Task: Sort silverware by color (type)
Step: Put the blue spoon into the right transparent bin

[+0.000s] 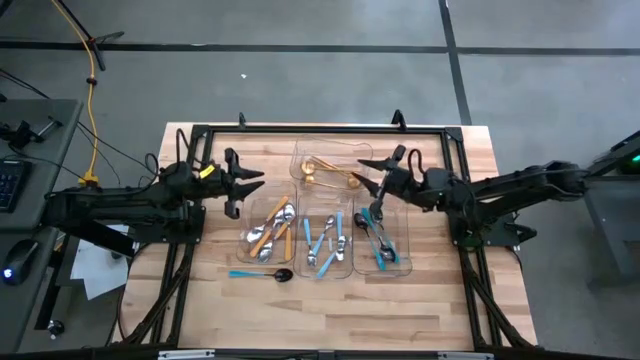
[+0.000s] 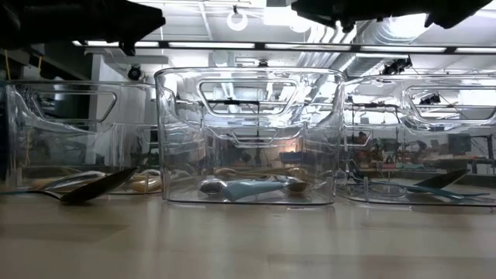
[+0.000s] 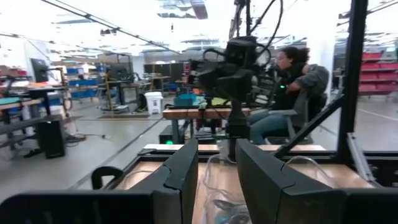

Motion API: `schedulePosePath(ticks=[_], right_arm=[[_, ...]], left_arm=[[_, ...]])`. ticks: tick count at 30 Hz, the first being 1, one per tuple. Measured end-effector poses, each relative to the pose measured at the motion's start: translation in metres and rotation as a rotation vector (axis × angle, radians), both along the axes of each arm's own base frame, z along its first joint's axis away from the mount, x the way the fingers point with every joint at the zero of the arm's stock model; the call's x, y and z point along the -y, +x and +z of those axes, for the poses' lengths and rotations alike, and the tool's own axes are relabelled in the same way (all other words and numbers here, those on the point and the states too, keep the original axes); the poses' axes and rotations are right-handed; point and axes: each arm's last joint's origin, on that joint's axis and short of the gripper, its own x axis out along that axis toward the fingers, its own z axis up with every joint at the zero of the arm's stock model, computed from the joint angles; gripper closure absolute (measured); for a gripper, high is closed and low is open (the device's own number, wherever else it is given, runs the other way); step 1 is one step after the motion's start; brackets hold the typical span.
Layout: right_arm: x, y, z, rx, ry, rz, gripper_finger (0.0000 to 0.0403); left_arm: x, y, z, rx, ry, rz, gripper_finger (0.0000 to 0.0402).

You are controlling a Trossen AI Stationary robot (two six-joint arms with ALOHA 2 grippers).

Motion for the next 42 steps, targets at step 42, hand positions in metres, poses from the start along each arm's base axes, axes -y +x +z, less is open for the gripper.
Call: schedulePosePath(ticks=[42], right_arm=[[0.000,0.012,-0.016,-0.077,-0.008,-0.008,0.0253]], left_arm=[[0.002,0.000,0.000,-0.004,0.023,-0.055,0.0305]])
